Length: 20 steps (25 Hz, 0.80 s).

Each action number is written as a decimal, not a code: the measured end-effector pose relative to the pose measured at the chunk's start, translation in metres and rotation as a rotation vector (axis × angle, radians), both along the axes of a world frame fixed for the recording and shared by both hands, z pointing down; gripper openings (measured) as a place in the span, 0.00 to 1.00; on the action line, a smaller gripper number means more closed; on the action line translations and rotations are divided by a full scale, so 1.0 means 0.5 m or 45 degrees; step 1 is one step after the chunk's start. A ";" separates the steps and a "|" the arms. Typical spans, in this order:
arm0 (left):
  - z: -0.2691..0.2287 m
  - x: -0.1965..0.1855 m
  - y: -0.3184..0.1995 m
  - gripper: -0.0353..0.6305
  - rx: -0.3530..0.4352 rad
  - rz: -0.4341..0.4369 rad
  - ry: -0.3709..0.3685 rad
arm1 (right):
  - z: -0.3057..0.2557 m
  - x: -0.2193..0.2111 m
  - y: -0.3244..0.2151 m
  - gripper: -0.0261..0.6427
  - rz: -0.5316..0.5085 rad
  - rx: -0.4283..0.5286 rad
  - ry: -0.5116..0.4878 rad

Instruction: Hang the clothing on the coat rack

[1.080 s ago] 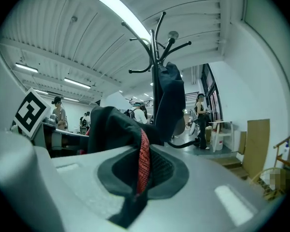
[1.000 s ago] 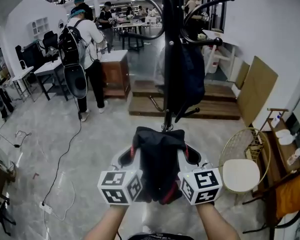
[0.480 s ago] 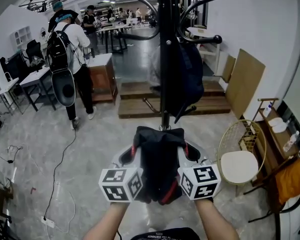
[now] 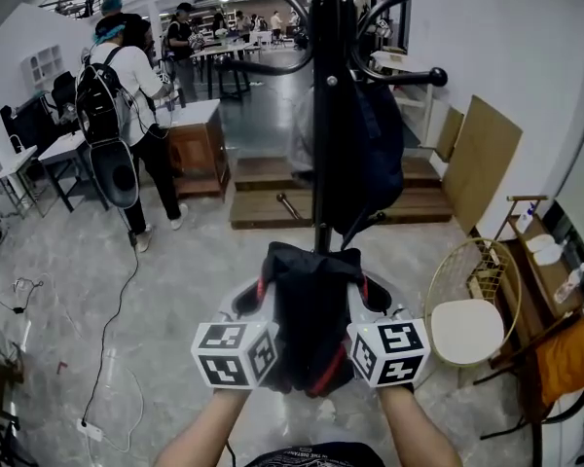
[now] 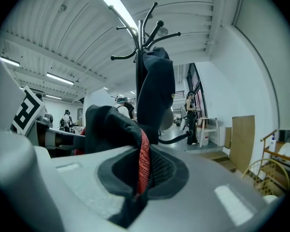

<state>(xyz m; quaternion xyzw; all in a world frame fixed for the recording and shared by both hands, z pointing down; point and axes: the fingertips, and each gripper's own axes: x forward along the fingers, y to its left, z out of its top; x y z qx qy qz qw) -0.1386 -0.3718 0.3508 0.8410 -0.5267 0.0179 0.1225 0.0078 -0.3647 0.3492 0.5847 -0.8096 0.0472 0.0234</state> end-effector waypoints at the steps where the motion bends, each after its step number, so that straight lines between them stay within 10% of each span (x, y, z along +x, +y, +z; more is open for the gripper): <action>1: 0.000 0.000 -0.007 0.10 -0.001 -0.002 0.004 | 0.000 0.000 -0.006 0.07 -0.004 0.000 -0.001; 20: 0.004 0.037 -0.057 0.10 -0.023 0.040 0.038 | 0.016 -0.018 -0.057 0.07 -0.082 -0.013 0.004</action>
